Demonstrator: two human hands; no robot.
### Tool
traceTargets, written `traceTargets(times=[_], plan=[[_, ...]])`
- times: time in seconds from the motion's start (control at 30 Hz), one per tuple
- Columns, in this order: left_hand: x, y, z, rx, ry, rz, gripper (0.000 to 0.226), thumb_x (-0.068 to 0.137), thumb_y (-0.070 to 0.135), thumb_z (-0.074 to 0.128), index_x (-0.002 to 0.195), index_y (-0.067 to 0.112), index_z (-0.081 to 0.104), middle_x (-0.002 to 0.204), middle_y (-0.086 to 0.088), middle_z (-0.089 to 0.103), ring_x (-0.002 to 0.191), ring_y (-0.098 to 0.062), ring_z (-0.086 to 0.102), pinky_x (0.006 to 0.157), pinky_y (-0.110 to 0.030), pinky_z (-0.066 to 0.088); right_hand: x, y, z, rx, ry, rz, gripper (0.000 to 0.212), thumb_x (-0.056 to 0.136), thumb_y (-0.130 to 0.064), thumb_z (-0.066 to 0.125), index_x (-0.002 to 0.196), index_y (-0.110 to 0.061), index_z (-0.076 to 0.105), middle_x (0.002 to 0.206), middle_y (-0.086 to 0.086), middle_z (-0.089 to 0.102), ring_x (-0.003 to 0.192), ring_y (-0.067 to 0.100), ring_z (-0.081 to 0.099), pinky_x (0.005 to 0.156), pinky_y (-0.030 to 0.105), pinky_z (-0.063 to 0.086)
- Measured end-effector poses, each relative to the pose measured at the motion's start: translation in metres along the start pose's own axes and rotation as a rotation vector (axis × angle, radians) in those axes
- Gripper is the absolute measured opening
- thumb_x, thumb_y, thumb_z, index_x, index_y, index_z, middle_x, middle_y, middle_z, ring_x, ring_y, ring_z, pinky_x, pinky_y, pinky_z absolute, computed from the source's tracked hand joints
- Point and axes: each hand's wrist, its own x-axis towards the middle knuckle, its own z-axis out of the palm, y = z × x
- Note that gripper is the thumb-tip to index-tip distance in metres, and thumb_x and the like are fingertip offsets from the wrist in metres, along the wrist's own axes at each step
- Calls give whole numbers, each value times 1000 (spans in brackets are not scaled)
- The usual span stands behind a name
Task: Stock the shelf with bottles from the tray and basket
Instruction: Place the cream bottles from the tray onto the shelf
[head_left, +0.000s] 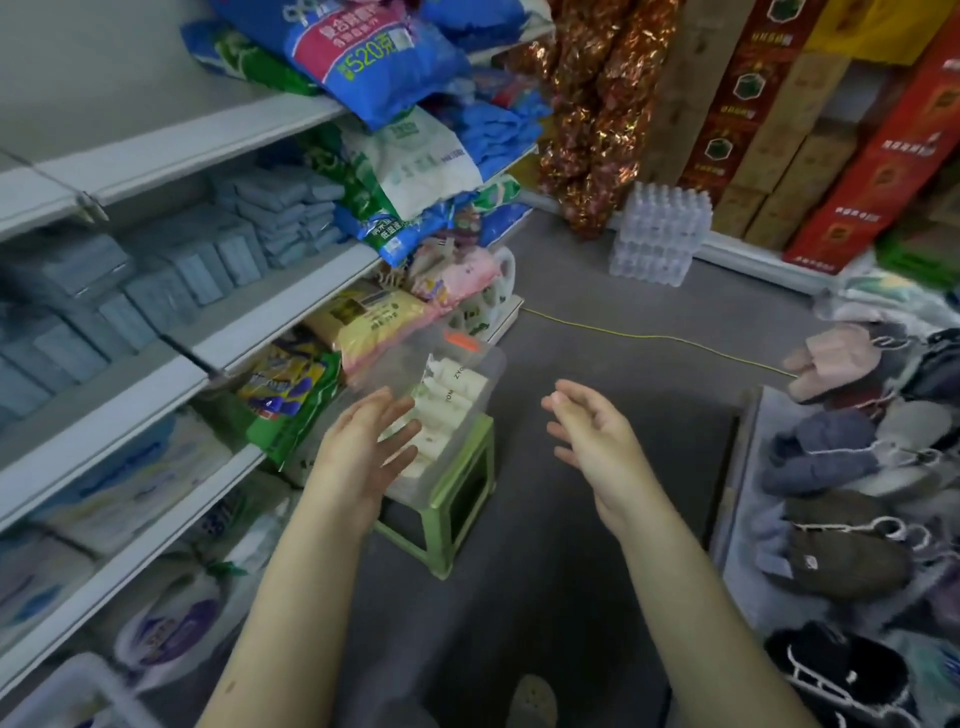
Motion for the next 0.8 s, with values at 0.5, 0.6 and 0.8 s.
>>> traceTargets(times=[0.5, 0.6, 0.8], plan=[[162, -71, -40, -165, 407, -289, 43, 97, 45, 50, 129, 17, 53, 131, -3, 58, 120, -27, 53, 95, -39, 42, 179, 27, 62, -383, -235, 51, 36, 99, -29, 53, 133, -19, 51, 118, -10, 55, 101, -1, 55, 83, 16, 37], [188, -73, -49, -214, 475, -339, 38, 96, 47, 51, 118, 17, 53, 121, -3, 58, 106, -24, 52, 88, -34, 40, 212, 27, 81, -464, -271, 29, 41, 98, -31, 54, 137, -17, 49, 120, -9, 53, 108, 3, 48, 89, 21, 34], [213, -77, -67, -80, 552, -393, 42, 99, 45, 47, 118, 9, 57, 112, -10, 54, 93, -25, 52, 79, -32, 39, 261, 44, 111, -449, -213, 55, 36, 98, -23, 55, 132, -12, 55, 118, -2, 54, 110, 11, 50, 89, 24, 37]])
